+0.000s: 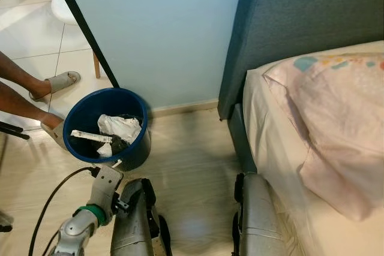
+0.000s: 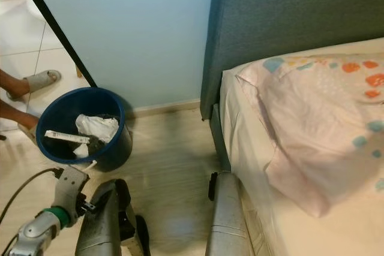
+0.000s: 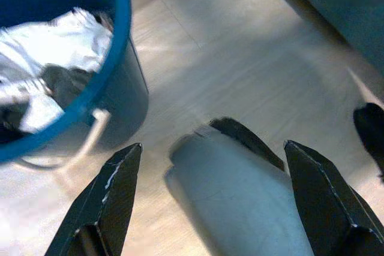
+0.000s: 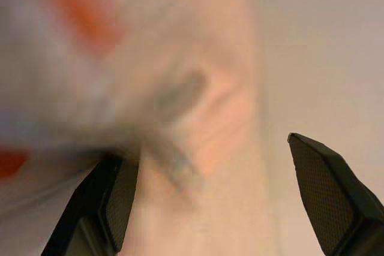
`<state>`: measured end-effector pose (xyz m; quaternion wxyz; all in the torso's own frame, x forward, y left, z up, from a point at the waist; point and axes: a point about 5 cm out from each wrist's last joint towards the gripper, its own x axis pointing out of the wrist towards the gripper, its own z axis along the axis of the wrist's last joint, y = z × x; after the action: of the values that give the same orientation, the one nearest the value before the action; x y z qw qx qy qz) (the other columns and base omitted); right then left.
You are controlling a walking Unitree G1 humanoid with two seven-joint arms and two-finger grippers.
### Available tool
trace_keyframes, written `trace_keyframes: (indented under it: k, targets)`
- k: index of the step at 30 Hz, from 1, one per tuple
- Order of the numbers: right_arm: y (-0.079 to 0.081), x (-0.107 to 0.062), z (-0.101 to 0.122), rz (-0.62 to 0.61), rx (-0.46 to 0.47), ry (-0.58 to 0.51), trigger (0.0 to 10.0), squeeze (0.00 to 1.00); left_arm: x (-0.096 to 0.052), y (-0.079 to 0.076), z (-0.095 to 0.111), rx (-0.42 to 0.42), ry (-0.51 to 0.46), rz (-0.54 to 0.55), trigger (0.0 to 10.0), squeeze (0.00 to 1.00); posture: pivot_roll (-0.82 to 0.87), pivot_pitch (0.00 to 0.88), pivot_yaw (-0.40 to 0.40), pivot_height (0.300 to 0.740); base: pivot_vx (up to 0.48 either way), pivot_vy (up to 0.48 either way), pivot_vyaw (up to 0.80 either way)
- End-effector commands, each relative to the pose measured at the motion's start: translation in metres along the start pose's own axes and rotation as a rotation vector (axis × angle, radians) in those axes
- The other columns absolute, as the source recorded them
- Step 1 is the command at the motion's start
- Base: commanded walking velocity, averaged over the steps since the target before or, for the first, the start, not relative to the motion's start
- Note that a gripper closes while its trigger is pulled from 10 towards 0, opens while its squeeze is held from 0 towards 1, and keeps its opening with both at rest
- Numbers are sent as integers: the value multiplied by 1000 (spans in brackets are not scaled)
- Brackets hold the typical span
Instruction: Clean up the room
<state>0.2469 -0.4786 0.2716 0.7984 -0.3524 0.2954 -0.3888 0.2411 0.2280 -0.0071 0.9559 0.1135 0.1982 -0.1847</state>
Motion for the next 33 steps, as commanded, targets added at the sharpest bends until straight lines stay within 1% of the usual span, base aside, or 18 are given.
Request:
trace_keyframes:
  k: [1, 4, 5, 9, 10, 11, 12, 13, 14, 15, 17, 18, 20, 21, 22, 24, 27, 33]
  targets:
    - [-6, -3, 7, -21, -16, -12, 10000, 1000, -4, -2, -7, 15, 39, -31, 10000, 0, -80, 139, 86, 560, 0, 0, 0]
    - [2, -9, 34, 34, 0, -101, 10000, 1000, -3, 6, 3, 138, 45, -64, 10000, 0, -73, 131, 77, 560, 0, 0, 0]
    - [15, -11, 50, 77, 53, -182, 10000, 1000, -2, 18, 15, 183, 8, -19, 10000, 0, -73, 123, 72, 560, 0, 0, 0]
    - [39, -15, 70, 151, 157, -286, 10000, 929, 1, 35, 38, 227, -76, 90, 10000, 0, -76, 118, 67, 560, 0, 0, 0]
    - [48, -16, 75, 182, 199, -311, 10000, 0, 1, 42, 47, 235, -111, 138, 10000, 0, -76, 118, 67, 560, 0, 0, 0]
    - [83, -22, 87, 323, 316, -398, 10000, 0, 2, 52, 65, 185, -213, 235, 10000, 0, -78, 112, 62, 560, 0, 0, 0]
    - [83, -22, 87, 323, 316, -398, 10000, 0, 2, 52, 65, 185, -213, 235, 10000, 0, -78, 112, 62, 560, 0, 0, 0]
    - [123, -36, 101, 514, 455, -501, 10000, 0, 2, 62, 83, 83, -328, 334, 10000, 0, -78, 109, 55, 560, 0, 0, 0]
    - [123, -36, 101, 514, 455, -501, 10000, 0, 2, 62, 83, 83, -328, 334, 10000, 0, -78, 109, 55, 560, 0, 0, 0]
    - [153, -53, 112, 679, 581, -591, 10000, 0, 1, 69, 94, -26, -415, 404, 10000, 0, -79, 107, 52, 565, 0, 0, 0]
    - [153, -53, 112, 679, 581, -591, 10000, 0, 1, 69, 94, -26, -415, 404, 10000, 0, -79, 107, 52, 565, 0, 0, 0]
    - [185, -73, 120, 870, 762, -646, 10000, 0, 4, 67, 100, -167, -492, 409, 10000, 0, -75, 100, 45, 570, 0, 0, 0]
    - [185, -73, 120, 870, 762, -646, 10000, 0, 4, 67, 100, -167, -492, 409, 10000, 0, -75, 100, 45, 570, 0, 0, 0]
    - [215, -93, 120, 1014, 883, -648, 10000, 0, 14, 50, 97, -259, -506, 339, 10000, 0, -79, 90, 44, 575, 0, 0, 0]
    - [215, -93, 120, 1014, 883, -648, 10000, 0, 14, 50, 97, -259, -506, 339, 10000, 0, -79, 90, 44, 575, 0, 0, 0]
    - [253, -114, 111, 1131, 965, -576, 10000, 0, 31, 15, 89, -346, -472, 198, 10000, 0, -90, 78, 44, 585, 0, 0, 0]
    - [266, -116, 102, 1122, 955, -518, 10000, 0, 39, -1, 85, -356, -435, 133, 10000, 0, -96, 72, 41, 595, 0, 0, 0]
    - [285, -112, 74, 1082, 900, -414, 10000, 0, 43, -15, 64, -363, -319, 114, 10000, 0, -111, 55, 42, 615, 0, 0, 0]
